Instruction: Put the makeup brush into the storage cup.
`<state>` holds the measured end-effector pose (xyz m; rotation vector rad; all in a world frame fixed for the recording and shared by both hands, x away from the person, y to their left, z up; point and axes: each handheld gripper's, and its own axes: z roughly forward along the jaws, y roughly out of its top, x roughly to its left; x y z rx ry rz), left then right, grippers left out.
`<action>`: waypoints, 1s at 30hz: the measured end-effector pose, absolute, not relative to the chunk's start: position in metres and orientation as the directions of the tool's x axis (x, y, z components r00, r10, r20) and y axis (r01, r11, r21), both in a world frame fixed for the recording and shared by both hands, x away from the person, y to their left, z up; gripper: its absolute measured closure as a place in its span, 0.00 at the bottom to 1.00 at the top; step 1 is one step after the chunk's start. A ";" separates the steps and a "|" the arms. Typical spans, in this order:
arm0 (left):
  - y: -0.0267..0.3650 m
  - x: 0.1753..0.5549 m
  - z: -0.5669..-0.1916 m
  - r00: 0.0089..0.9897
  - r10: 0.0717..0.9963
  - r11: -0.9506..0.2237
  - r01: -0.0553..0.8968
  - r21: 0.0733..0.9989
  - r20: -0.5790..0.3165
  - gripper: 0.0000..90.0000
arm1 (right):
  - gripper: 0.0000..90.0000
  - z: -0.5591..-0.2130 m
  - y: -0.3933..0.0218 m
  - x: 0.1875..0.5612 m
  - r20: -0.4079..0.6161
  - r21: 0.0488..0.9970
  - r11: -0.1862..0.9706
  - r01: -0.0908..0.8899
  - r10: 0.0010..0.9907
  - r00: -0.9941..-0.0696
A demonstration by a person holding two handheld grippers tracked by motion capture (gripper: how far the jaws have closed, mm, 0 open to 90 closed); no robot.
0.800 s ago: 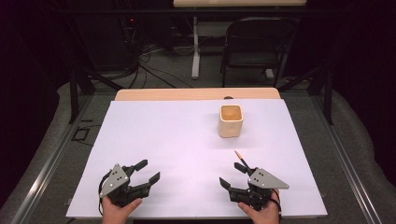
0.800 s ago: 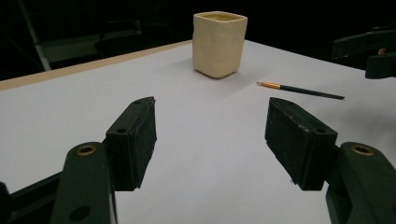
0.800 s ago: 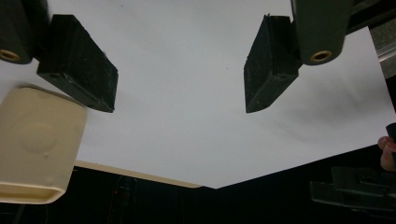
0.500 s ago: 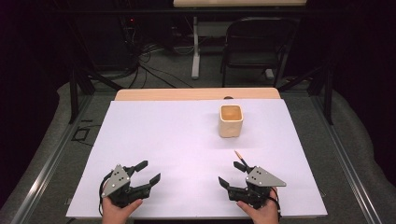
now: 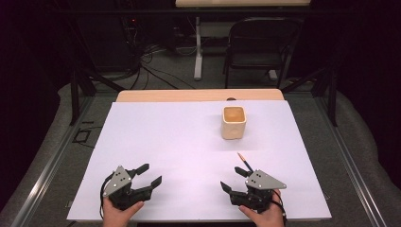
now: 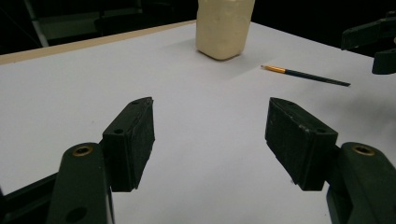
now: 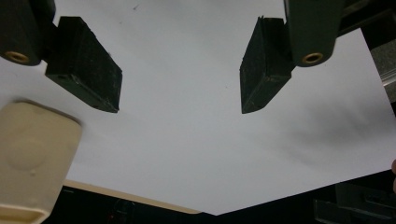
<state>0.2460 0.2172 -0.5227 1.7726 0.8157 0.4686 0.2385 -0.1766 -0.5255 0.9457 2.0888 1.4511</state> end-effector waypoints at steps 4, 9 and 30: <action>0.217 0.246 -0.524 0.685 0.725 -0.198 0.305 0.932 -0.070 0.37 | 0.38 -0.526 -0.181 0.241 0.050 0.920 0.221 0.323 0.752 -0.657; 0.217 0.248 -0.525 0.686 0.724 -0.199 0.317 0.927 -0.080 0.37 | 0.41 -0.523 -0.189 0.245 0.051 0.910 0.227 0.347 0.770 -0.636; 0.218 0.248 -0.527 0.673 0.736 -0.217 0.346 0.913 -0.080 0.38 | 0.47 -0.519 -0.210 0.257 0.028 0.854 0.292 0.430 0.799 -0.600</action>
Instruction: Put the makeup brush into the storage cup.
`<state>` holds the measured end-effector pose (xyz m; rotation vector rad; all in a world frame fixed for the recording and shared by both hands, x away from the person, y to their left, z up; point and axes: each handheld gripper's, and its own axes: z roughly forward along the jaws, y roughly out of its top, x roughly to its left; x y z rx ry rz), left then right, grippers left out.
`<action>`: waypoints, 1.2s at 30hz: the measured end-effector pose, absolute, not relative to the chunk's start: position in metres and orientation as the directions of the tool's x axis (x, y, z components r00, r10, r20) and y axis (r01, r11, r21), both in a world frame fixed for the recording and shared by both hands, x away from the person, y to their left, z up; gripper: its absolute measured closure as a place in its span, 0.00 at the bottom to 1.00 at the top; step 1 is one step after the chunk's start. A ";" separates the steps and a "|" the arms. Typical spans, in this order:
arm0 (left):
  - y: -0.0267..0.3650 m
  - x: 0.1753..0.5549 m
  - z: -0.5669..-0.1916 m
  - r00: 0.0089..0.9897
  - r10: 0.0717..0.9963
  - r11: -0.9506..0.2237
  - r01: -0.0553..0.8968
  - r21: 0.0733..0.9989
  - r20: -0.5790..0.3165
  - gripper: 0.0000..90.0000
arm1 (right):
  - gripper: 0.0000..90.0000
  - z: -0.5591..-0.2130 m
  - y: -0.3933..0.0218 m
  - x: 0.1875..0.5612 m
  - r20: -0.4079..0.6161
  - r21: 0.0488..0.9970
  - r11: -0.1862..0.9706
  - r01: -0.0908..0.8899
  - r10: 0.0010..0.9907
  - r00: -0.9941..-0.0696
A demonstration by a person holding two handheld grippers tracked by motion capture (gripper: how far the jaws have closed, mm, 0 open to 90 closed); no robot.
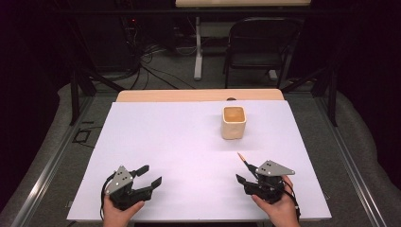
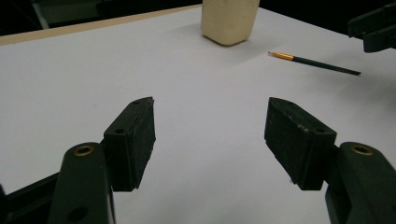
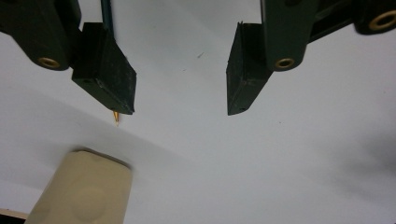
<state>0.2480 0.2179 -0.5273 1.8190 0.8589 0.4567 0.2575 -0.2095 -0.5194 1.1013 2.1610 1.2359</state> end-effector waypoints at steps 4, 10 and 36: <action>0.219 0.248 -0.528 0.673 0.735 -0.217 0.350 0.911 -0.083 0.37 | 0.45 -0.520 -0.209 0.259 0.033 0.846 0.296 0.443 0.801 -0.597; 0.218 0.247 -0.528 0.671 0.737 -0.223 0.354 0.908 -0.080 0.38 | 0.45 -0.520 -0.206 0.260 0.024 0.827 0.326 0.458 0.794 -0.608; 0.214 0.247 -0.531 0.672 0.736 -0.238 0.370 0.898 -0.082 0.37 | 0.45 -0.514 -0.192 0.308 0.044 0.640 0.448 0.625 0.790 -0.612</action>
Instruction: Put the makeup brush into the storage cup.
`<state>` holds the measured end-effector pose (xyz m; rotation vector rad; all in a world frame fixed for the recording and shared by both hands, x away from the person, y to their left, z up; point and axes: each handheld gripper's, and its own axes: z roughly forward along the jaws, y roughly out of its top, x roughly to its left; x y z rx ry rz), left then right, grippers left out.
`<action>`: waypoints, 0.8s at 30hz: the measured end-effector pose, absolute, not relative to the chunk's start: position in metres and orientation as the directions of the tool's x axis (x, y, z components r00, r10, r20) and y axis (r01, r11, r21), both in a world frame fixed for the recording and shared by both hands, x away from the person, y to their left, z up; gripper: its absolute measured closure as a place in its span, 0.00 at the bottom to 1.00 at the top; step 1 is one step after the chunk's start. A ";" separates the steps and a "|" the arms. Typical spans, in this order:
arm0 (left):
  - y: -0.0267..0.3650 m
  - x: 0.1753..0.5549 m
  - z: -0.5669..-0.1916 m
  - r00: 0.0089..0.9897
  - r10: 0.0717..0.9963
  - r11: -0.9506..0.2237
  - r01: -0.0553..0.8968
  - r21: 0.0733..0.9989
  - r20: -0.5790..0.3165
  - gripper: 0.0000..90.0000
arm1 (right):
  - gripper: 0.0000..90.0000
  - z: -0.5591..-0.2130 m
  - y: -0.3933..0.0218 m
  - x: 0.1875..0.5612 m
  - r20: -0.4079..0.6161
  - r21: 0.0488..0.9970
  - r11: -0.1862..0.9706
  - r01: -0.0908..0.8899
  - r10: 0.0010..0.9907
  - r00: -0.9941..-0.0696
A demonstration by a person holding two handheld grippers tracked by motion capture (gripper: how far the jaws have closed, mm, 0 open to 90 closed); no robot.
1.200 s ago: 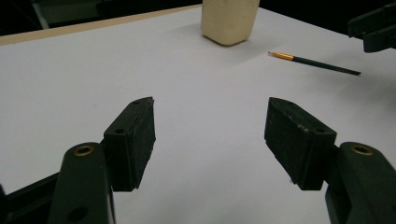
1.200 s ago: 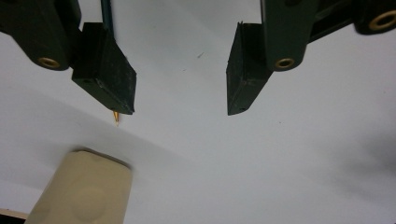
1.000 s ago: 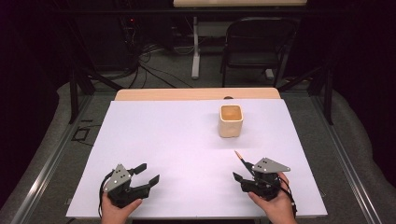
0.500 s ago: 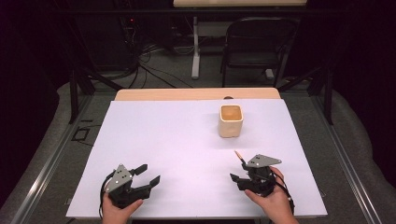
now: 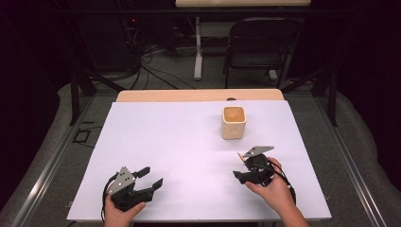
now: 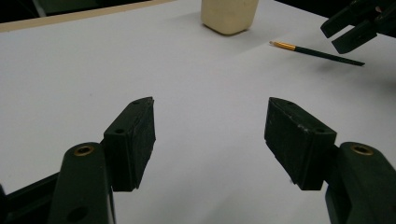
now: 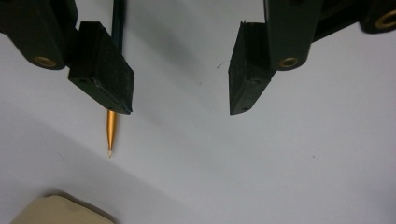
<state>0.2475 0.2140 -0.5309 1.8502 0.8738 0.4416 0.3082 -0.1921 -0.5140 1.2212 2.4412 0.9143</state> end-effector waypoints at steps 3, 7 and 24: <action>0.214 0.248 -0.531 0.674 0.735 -0.242 0.370 0.897 -0.080 0.38 | 0.46 -0.510 -0.190 0.314 0.048 0.640 0.446 0.625 0.789 -0.613; 0.213 0.248 -0.532 0.673 0.735 -0.241 0.373 0.896 -0.083 0.37 | 0.46 -0.500 -0.186 0.323 0.043 0.638 0.455 0.621 0.784 -0.620; 0.213 0.250 -0.534 0.669 0.738 -0.246 0.382 0.891 -0.083 0.37 | 0.47 -0.495 -0.181 0.360 0.058 0.546 0.496 0.675 0.782 -0.621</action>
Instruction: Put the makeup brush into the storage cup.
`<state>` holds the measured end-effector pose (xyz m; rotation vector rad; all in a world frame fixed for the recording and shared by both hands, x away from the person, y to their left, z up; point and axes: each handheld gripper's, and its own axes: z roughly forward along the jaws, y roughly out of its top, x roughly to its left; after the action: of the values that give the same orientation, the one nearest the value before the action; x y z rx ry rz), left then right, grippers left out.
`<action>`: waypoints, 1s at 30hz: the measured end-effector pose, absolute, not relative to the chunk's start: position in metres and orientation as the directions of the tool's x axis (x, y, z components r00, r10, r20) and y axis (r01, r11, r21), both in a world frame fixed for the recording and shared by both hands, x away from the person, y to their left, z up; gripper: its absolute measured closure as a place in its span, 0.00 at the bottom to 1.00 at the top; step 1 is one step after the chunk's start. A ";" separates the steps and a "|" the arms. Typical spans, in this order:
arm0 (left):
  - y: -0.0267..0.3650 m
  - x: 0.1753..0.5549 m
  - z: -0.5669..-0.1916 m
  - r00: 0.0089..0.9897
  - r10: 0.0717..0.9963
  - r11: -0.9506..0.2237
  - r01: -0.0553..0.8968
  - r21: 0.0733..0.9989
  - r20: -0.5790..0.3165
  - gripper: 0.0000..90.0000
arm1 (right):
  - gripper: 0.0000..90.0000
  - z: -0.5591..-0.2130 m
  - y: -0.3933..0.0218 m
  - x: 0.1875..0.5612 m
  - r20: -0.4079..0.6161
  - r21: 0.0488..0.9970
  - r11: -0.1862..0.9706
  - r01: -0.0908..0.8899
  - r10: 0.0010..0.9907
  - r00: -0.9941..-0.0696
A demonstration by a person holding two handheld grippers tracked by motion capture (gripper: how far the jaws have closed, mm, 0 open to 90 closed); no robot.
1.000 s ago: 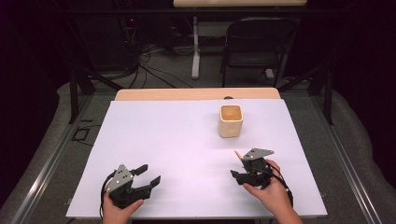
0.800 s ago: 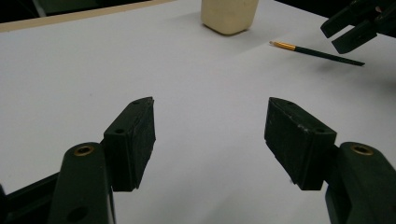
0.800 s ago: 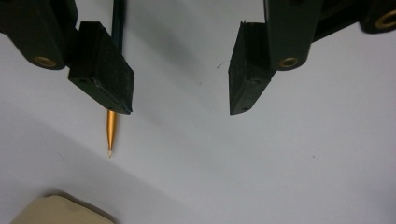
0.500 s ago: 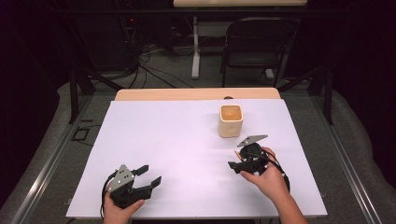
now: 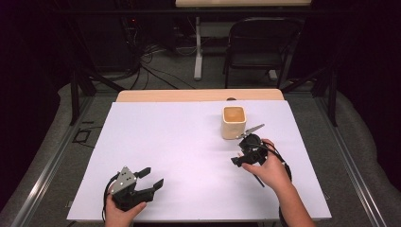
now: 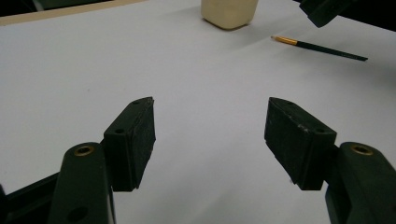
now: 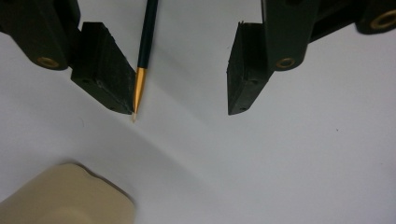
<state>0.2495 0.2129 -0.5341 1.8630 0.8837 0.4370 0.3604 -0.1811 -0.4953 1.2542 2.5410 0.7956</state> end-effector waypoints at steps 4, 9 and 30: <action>0.213 0.250 -0.535 0.668 0.740 -0.247 0.387 0.888 -0.085 0.38 | 0.47 -0.497 -0.181 0.365 0.042 0.527 0.514 0.677 0.780 -0.624; 0.213 0.251 -0.536 0.665 0.741 -0.243 0.391 0.888 -0.090 0.38 | 0.50 -0.502 -0.185 0.367 0.020 0.520 0.516 0.681 0.789 -0.614; 0.211 0.251 -0.536 0.662 0.743 -0.244 0.404 0.882 -0.098 0.38 | 0.69 -0.505 -0.195 0.369 0.007 0.395 0.544 0.741 0.804 -0.594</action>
<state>0.2513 0.2113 -0.5364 1.8701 0.9056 0.4212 0.3690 -0.1953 -0.5051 1.3159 2.6028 0.5405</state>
